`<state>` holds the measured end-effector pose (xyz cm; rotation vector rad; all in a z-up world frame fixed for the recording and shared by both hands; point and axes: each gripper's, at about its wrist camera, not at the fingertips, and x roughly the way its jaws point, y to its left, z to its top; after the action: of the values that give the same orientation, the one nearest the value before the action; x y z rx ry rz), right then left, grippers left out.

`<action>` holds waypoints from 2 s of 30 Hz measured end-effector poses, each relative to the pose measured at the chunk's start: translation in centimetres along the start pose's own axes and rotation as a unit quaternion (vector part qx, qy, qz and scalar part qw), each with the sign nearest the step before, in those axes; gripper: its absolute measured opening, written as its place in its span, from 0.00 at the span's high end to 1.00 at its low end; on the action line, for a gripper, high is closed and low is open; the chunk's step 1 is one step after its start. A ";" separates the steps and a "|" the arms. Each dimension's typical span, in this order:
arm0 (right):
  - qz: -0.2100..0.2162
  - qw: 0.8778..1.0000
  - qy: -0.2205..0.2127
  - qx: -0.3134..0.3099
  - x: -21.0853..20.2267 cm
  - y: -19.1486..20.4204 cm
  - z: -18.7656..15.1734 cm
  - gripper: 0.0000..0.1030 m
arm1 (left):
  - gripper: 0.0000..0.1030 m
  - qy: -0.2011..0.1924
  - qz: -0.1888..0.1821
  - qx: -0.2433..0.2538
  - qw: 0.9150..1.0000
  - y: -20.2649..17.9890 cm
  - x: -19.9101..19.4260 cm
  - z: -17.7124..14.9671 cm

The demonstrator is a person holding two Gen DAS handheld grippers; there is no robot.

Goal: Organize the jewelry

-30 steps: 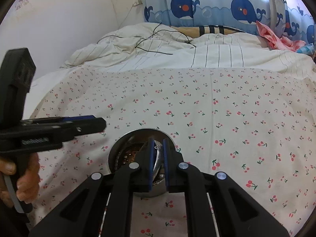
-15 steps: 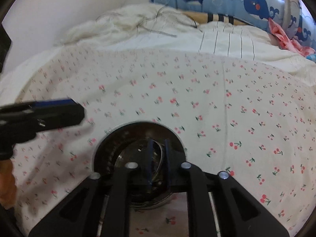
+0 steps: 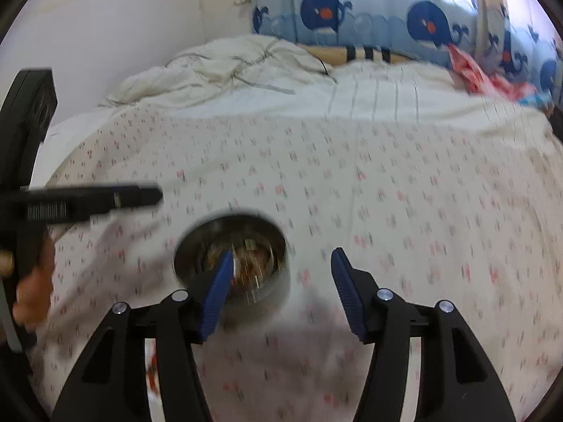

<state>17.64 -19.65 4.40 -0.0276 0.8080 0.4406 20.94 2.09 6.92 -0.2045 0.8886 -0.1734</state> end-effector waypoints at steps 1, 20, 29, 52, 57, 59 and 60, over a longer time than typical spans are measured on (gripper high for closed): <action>0.000 1.000 0.011 0.007 0.1 -0.3 -0.8 0.36 | 0.38 0.000 0.001 0.000 1.000 0.0 0.0 -0.1; 0.067 0.984 0.009 0.165 -0.4 -3.8 -8.0 0.07 | 0.22 -0.005 0.007 -0.022 1.000 2.7 -3.9 -12.5; 0.012 0.998 0.022 0.058 -3.4 2.8 -8.7 0.13 | 0.17 -0.027 0.011 0.066 0.997 -0.3 -5.0 -16.8; 0.081 0.995 0.056 -0.014 0.4 4.9 -5.4 0.93 | 0.12 -0.005 0.027 0.081 0.996 -0.6 -3.3 -16.5; 0.028 0.997 0.070 0.028 -1.8 2.2 -7.3 0.93 | 0.12 -0.009 0.009 0.072 0.997 -0.5 -3.5 -16.3; 0.012 0.995 0.080 0.056 -1.8 1.0 -8.0 0.93 | 0.12 -0.016 -0.016 0.059 0.998 -0.6 -3.7 -15.8; 0.015 0.994 0.083 0.066 -1.7 0.4 -8.1 0.92 | 0.12 -0.021 -0.018 0.056 0.998 -0.8 -3.6 -15.4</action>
<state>10.81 -21.45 0.02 0.0711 1.0004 0.4167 6.61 0.56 0.39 -0.1190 0.8309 -0.2517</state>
